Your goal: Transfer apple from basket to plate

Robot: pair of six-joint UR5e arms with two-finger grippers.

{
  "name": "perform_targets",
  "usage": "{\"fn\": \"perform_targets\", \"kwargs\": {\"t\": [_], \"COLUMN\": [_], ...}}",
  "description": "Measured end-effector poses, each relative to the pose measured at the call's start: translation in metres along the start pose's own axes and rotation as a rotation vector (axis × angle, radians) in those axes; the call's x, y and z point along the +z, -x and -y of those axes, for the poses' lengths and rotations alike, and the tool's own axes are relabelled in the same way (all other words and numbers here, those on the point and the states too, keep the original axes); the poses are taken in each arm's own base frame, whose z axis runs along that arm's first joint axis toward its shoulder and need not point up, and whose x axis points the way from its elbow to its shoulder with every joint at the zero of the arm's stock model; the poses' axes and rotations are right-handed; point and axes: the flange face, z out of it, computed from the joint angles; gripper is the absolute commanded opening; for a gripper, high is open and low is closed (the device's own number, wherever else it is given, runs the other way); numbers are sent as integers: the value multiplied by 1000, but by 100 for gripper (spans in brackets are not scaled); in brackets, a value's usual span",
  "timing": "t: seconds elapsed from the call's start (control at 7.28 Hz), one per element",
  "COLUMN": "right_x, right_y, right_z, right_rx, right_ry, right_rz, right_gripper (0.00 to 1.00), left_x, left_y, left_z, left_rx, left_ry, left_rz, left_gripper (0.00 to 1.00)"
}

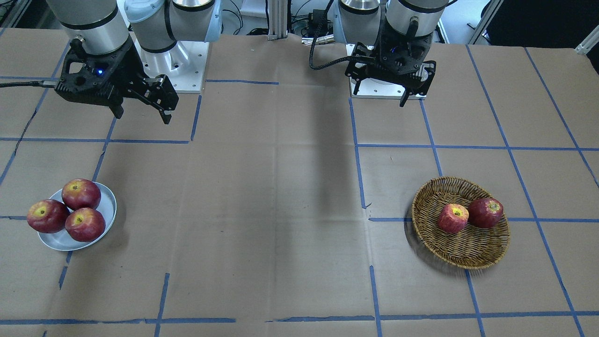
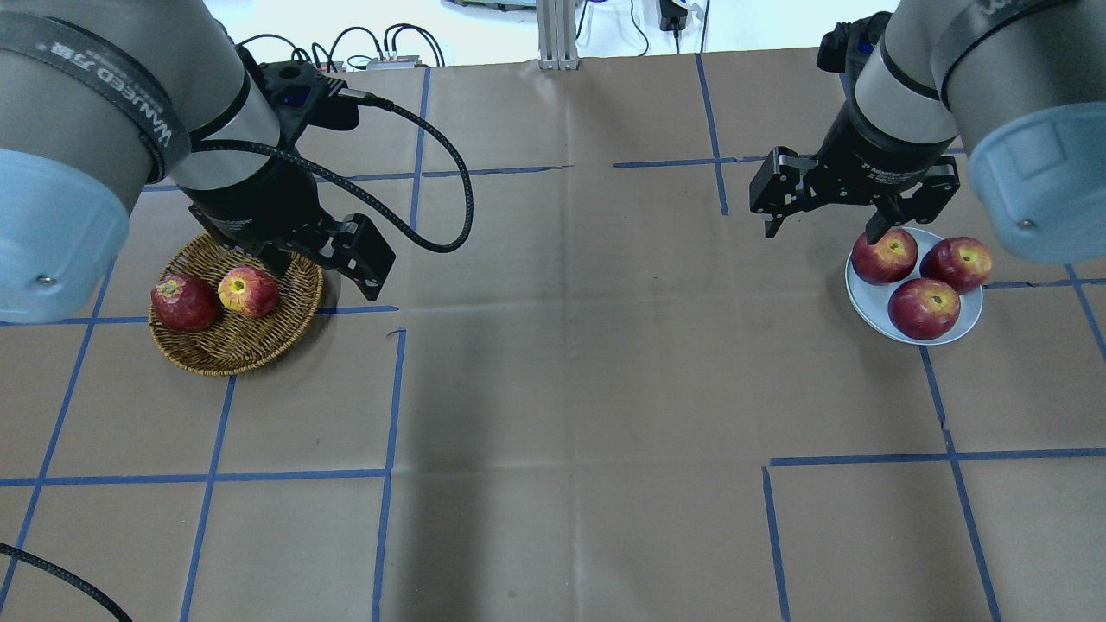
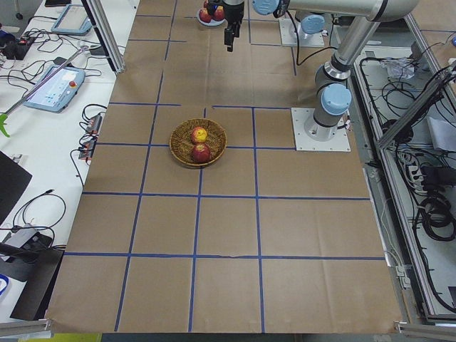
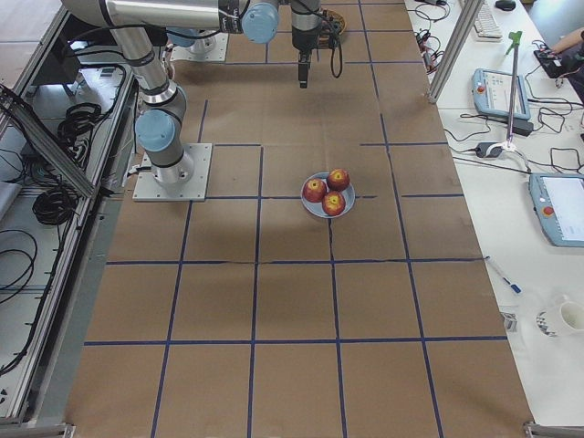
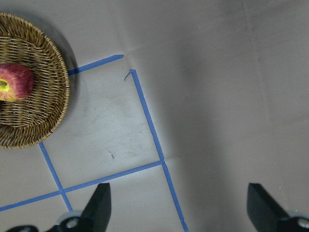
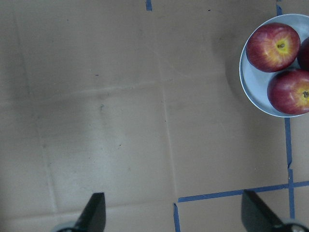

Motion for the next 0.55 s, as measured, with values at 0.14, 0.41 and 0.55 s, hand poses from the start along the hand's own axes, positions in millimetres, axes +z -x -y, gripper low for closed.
{"fn": "perform_targets", "kwargs": {"t": [0.14, 0.41, 0.55], "right_x": [0, 1, 2], "right_y": [0, 0, 0], "right_z": [0, 1, 1], "right_rx": [0, -1, -1], "right_ry": [0, -1, 0], "right_rz": [0, 1, 1], "right_gripper": [100, 100, 100], "left_x": [0, 0, 0], "left_y": [0, -1, -1], "left_z": [-1, -4, -5], "left_rx": [1, 3, 3], "left_ry": [-1, -3, -2], "left_rz": [0, -1, -1], "left_gripper": [99, 99, 99]}}
